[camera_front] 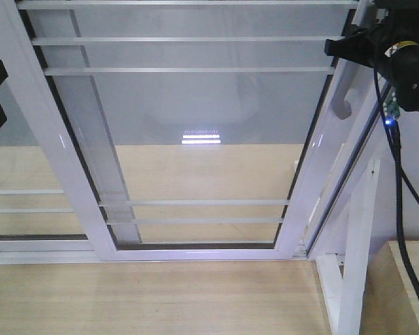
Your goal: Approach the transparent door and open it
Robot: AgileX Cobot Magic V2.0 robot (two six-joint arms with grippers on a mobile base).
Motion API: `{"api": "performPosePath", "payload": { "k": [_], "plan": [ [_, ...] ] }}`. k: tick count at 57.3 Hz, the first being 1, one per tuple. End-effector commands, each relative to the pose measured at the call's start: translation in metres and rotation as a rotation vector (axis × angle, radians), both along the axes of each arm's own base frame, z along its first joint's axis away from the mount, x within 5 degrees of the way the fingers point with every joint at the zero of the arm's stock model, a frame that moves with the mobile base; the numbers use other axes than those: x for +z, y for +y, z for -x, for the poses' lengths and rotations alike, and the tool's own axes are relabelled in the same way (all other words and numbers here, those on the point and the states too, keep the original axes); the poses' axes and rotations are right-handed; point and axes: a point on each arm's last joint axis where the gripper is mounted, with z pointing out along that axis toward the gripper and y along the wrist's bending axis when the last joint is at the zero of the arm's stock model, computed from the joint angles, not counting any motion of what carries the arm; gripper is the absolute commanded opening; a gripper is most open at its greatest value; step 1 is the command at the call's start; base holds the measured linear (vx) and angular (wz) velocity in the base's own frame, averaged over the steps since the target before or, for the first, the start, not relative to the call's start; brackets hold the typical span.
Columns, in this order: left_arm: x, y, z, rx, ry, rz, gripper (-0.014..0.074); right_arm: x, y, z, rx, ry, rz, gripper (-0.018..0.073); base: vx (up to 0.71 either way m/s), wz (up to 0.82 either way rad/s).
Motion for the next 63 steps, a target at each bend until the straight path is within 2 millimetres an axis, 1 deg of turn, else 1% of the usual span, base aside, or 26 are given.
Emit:
{"api": "performPosePath", "payload": {
  "k": [1,22,29,38,47,54,63],
  "plan": [
    [0.022,0.0,0.001,0.002,-0.126,0.028,0.0559,0.041,0.034,0.009,0.102,-0.172,0.023,0.006,0.0,0.0],
    [0.022,0.0,0.001,0.002,-0.126,0.028,0.0559,0.041,0.08,0.02,0.22,-0.173,0.013,0.0064,0.0,0.0],
    [0.022,0.0,0.001,0.002,-0.126,0.028,0.0559,0.041,0.093,0.024,0.251,-0.173,0.011,0.0064,0.0,0.01],
    [0.022,0.0,0.001,0.002,-0.126,0.028,0.0559,0.041,0.092,0.027,0.251,-0.127,0.007,0.0064,0.0,0.0],
    [0.022,0.0,0.001,0.002,-0.125,0.028,0.0559,0.047,0.089,0.037,0.266,-0.029,0.027,0.0064,0.0,0.0],
    [0.022,0.0,0.001,0.002,-0.125,0.028,0.0559,0.059,0.086,0.049,0.273,0.008,0.032,0.0064,0.0,-0.01],
    [0.021,0.0,0.0,0.002,-0.122,0.028,0.0559,0.084,0.079,0.071,0.285,0.041,0.038,0.0063,0.0,0.0]
  ]
}}
